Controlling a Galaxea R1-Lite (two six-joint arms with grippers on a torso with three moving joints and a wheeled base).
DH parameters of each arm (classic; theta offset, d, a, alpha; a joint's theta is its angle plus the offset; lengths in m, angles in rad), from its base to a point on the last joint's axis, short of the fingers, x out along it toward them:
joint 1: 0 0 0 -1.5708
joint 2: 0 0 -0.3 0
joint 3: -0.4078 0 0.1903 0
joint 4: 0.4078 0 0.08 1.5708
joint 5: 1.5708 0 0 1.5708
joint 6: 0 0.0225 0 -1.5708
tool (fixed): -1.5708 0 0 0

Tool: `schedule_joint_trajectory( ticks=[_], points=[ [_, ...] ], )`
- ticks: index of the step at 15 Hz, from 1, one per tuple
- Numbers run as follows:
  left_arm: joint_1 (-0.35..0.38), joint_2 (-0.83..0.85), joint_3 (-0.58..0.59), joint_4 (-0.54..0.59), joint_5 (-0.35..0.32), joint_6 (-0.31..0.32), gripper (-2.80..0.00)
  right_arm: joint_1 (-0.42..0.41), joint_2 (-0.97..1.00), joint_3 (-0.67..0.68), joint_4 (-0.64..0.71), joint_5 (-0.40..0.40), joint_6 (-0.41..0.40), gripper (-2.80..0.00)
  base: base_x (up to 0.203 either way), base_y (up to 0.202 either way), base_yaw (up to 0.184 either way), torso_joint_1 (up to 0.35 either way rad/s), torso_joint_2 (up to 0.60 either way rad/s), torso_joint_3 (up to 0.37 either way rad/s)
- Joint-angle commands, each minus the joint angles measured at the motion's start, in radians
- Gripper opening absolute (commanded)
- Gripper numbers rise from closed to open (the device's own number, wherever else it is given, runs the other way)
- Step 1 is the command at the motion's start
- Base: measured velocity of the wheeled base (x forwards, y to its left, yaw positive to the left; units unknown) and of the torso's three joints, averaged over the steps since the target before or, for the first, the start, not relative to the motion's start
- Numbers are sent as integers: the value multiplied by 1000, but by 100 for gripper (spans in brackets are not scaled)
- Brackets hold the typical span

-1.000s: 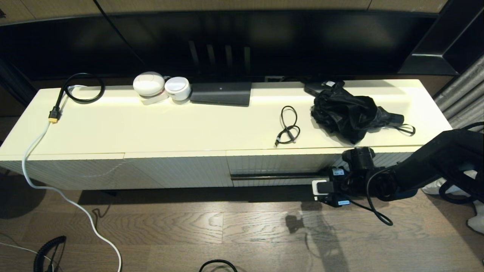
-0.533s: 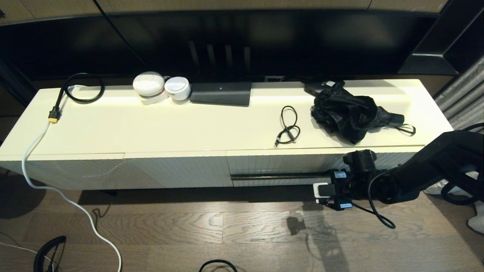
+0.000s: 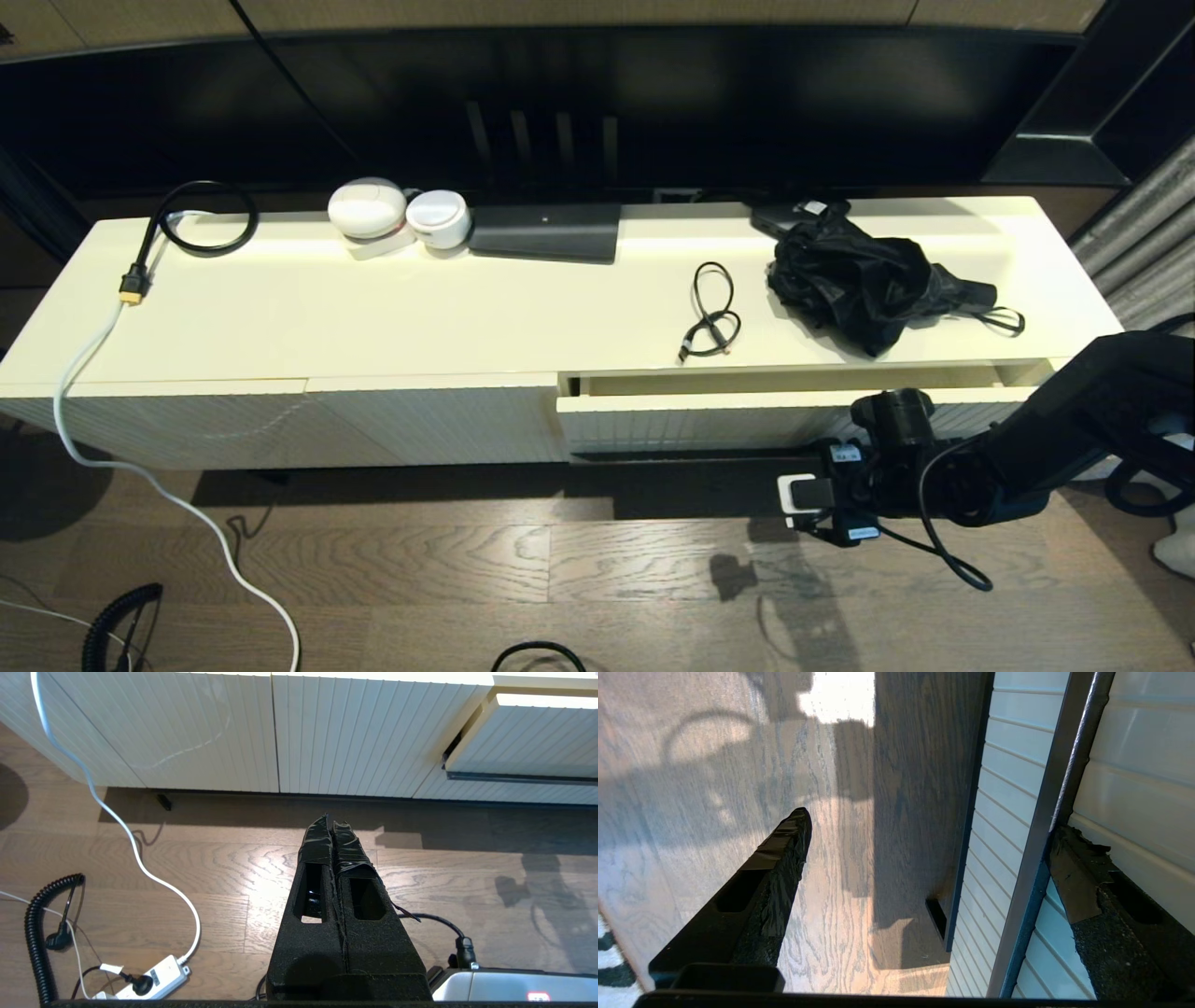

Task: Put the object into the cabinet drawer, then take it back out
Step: Open the drawer

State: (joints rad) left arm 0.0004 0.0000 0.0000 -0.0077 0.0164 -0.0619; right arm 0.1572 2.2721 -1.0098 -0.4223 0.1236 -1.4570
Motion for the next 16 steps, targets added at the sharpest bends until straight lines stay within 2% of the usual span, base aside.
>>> schedule_joint_trajectory(
  ticks=[1, 9, 11, 16],
  points=[
    [0, 0, 0, 0, 0, -1, -280, 1, -2, 49, -21, 1, -8, 0, 0, 0, 0, 0, 0, 0],
    [0, 0, 0, 0, 0, -1, -280, 1, -76, 217, -83, 1, 8, 0, 0, 0, 0, 0, 0, 0],
    [1, 0, 0, 0, 0, -1, -280, 1, -102, 279, -138, 1, 9, 0, 0, 0, 0, 0, 0, 0],
    [1, 0, 0, 0, 0, -1, -280, 11, -234, 322, -128, 4, 47, 0, 0, 0, 0, 0, 0, 0]
  ],
)
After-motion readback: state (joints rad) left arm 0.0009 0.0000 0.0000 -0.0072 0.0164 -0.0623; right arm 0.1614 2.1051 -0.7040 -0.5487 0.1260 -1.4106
